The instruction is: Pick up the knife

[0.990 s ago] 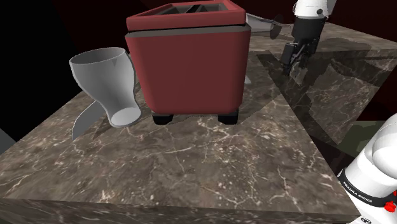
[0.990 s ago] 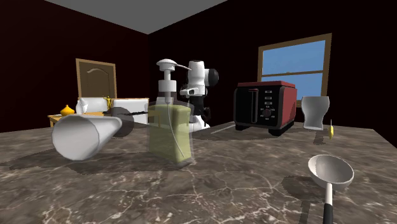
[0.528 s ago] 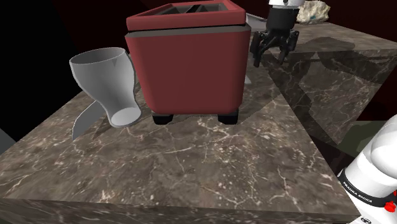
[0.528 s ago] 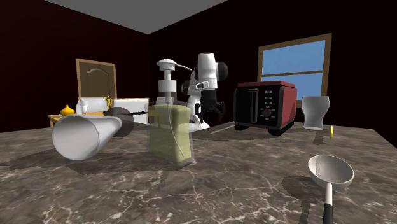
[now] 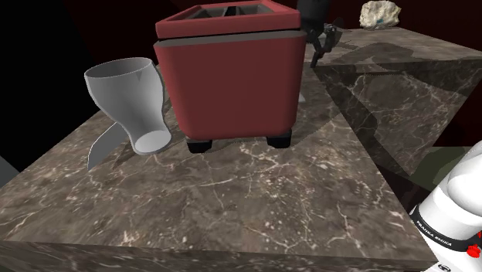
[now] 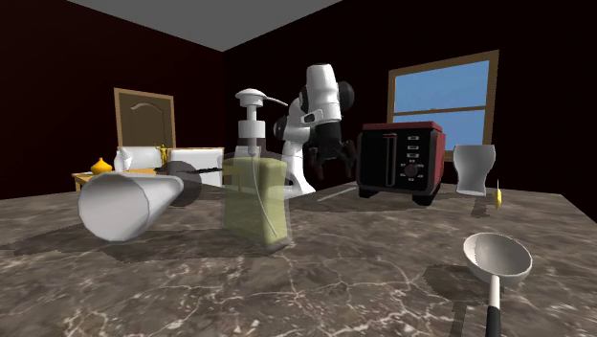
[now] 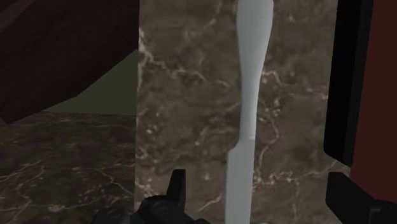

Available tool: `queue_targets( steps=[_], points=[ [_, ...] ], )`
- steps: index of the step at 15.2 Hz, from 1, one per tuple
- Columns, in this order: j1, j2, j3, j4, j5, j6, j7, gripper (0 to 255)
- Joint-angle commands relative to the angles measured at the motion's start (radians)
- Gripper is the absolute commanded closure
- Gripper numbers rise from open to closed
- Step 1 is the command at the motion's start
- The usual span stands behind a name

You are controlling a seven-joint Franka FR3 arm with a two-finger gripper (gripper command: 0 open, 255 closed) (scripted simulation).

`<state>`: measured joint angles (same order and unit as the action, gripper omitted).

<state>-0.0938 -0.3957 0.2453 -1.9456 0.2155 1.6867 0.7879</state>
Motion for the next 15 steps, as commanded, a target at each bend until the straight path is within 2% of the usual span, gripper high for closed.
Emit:
queue_targets(
  steps=[1,6,8,9,15],
  points=[
    [-0.001,0.005,0.005,-0.014,0.004,0.021,0.013,0],
    [0.002,-0.010,0.009,-0.103,0.011,0.094,0.002,0],
    [0.002,-0.010,0.009,-0.103,0.011,0.094,0.002,0],
    [0.002,-0.010,0.009,-0.105,0.011,0.096,0.002,255],
    [0.002,-0.013,0.008,-0.109,0.011,0.097,0.000,255]
  ],
)
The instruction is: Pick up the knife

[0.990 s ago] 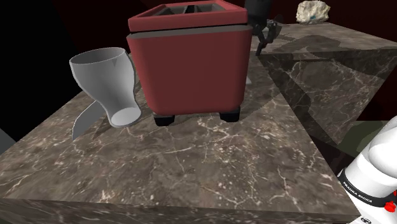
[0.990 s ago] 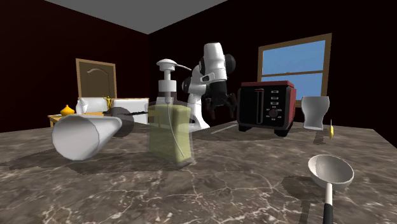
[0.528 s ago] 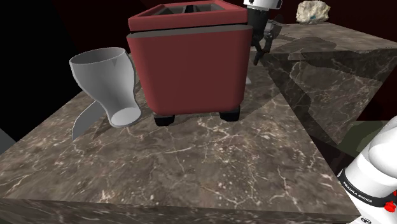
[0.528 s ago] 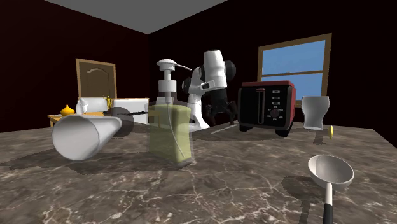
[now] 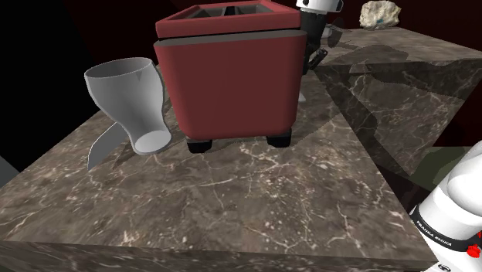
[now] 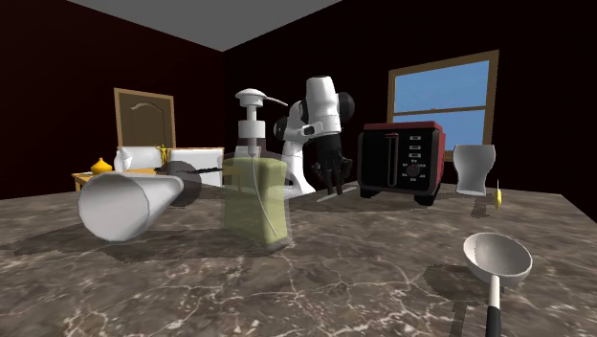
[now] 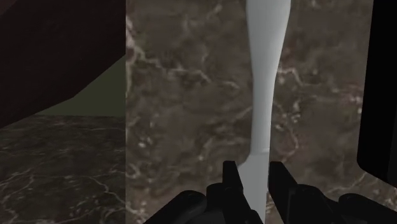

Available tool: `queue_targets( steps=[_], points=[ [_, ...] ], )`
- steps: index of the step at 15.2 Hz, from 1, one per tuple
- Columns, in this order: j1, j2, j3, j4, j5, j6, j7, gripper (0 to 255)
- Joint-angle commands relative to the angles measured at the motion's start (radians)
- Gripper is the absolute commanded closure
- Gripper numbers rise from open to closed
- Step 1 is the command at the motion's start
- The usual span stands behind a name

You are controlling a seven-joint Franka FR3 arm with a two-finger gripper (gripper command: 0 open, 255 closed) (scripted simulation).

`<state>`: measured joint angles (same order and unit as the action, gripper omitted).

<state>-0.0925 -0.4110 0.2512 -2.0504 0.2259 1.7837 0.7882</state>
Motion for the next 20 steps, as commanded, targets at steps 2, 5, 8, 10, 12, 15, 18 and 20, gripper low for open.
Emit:
queue_targets(
  steps=[2,5,8,10,12,15,18,20],
  points=[
    [0.001,0.004,0.002,-0.004,0.001,0.001,0.000,255],
    [0.000,0.010,0.001,0.033,-0.003,-0.029,0.006,255],
    [-0.002,0.018,-0.001,0.081,-0.006,-0.068,0.012,255],
    [-0.003,0.025,-0.003,0.114,-0.009,-0.095,0.016,255],
    [-0.004,0.033,-0.004,0.148,-0.011,-0.121,0.021,255],
    [-0.005,0.046,-0.005,0.201,-0.015,-0.161,0.028,255],
    [-0.007,0.061,-0.006,0.257,-0.019,-0.201,0.035,255],
    [-0.007,0.062,-0.006,0.260,-0.019,-0.203,0.035,255]
  ],
)
